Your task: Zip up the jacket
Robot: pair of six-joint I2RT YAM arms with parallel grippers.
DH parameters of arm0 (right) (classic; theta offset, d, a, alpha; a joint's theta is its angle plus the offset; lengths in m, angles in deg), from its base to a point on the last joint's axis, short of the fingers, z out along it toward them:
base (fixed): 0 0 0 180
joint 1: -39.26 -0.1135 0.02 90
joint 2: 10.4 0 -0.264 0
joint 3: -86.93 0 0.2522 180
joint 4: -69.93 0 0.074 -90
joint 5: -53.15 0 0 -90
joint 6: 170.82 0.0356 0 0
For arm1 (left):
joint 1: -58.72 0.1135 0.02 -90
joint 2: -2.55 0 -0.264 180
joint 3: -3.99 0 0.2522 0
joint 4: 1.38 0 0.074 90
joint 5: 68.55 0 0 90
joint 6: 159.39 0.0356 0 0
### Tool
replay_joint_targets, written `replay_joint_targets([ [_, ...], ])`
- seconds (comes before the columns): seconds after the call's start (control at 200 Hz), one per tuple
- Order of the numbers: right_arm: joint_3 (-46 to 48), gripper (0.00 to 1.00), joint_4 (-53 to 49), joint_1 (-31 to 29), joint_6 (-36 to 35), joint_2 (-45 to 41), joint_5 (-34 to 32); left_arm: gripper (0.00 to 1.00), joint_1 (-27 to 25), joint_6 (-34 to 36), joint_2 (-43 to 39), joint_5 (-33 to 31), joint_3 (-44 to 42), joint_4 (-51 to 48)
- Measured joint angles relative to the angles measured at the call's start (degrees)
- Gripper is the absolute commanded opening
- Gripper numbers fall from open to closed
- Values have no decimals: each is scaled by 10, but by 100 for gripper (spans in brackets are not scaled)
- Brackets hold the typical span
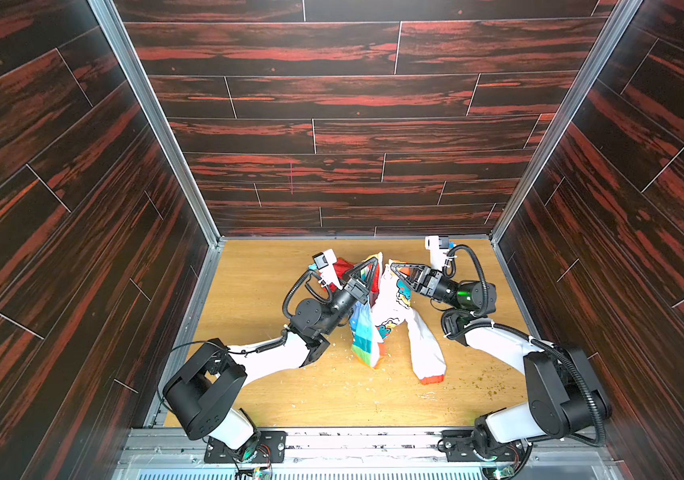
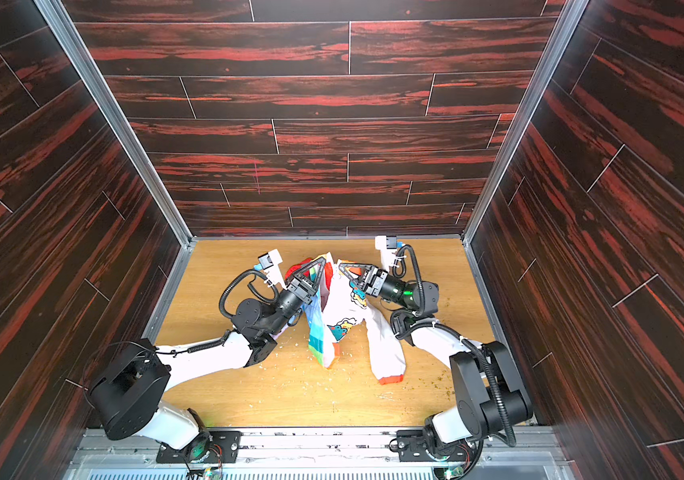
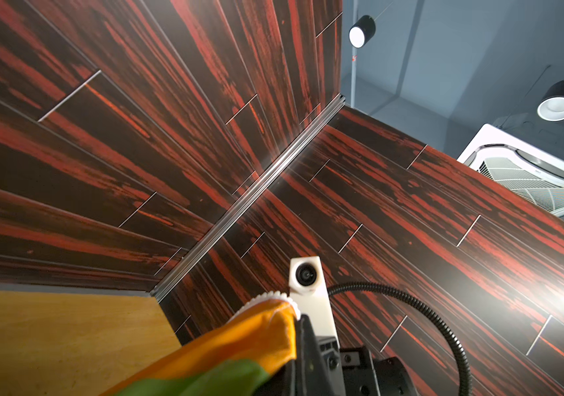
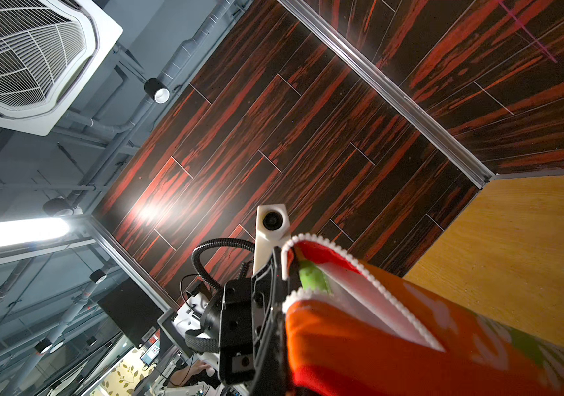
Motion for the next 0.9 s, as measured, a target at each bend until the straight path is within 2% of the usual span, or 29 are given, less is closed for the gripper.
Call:
replay_joint_targets([
  [0.897,-10,0,-4,-15,-5,0,-14,0,-9,-5,2,2,2,0],
])
